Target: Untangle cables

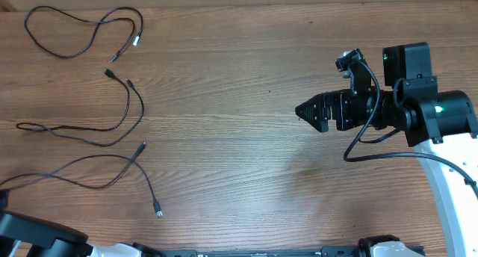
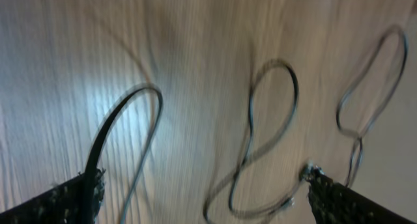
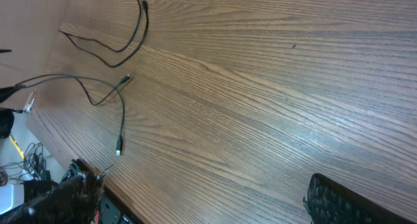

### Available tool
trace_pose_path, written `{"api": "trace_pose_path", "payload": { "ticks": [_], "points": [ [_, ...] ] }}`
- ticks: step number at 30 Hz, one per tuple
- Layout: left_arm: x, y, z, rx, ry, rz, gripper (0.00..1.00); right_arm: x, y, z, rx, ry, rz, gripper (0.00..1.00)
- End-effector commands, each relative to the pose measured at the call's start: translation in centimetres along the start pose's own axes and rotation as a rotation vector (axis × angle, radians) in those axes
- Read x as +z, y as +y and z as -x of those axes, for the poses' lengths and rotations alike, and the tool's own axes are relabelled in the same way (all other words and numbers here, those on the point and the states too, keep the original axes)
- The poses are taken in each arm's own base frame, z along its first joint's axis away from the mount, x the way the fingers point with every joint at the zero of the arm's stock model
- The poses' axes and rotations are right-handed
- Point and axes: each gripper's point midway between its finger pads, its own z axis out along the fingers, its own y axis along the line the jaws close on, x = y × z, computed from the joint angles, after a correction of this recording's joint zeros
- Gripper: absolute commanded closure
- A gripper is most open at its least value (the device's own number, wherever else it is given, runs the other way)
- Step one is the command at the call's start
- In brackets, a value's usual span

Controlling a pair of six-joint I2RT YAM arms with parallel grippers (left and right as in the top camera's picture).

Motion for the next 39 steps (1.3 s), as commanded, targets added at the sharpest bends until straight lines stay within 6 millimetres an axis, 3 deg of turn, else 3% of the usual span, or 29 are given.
{"api": "trace_pose_path", "payload": {
  "ticks": [1, 10, 13, 19, 23, 27, 29, 37, 39],
  "points": [
    [-2.8, -4.3, 0.2, 0.159, -0.005, -0.075, 0.00, -0.2, 0.1, 0.5, -0.005, -0.014, 0.000, 0.00],
    [-12.0, -8.3, -0.7, 0.226, -0.069, -0.060, 0.00, -0.2, 0.1, 0.8, -0.012, -0.022, 0.000, 0.00],
    [-13.2, -8.9, -1.3, 0.242, -0.083, -0.073, 0.00, -0.2, 0.1, 0.8, -0.016, -0.023, 0.000, 0.00],
    [-13.2, -11.7, -5.2, 0.401, -0.028, -0.126, 0.00, -0.2, 0.1, 1.0, -0.020, -0.030, 0.000, 0.00],
    [-12.3, -14.4, -9.4, 0.569, 0.036, -0.160, 0.00, -0.2, 0.1, 1.0, -0.020, -0.030, -0.001, 0.00],
    [-11.3, -17.1, -15.4, 0.835, 0.123, -0.210, 0.00, -0.2, 0.1, 1.1, -0.015, -0.036, 0.000, 0.00],
    [-10.9, -18.0, -19.3, 1.005, 0.179, -0.232, 0.00, -0.3, 0.0, 1.7, 0.026, -0.058, -0.002, 0.00],
    [-10.7, -17.3, -31.9, 1.473, 0.330, -0.211, 0.00, -0.8, -3.3, 3.7, 0.206, -0.159, -0.183, 0.00],
    [-10.7, -16.7, -33.6, 1.552, 0.321, -0.166, 0.00, -1.0, -4.1, 3.7, 0.224, -0.168, -0.230, 0.00]
  ]
}}
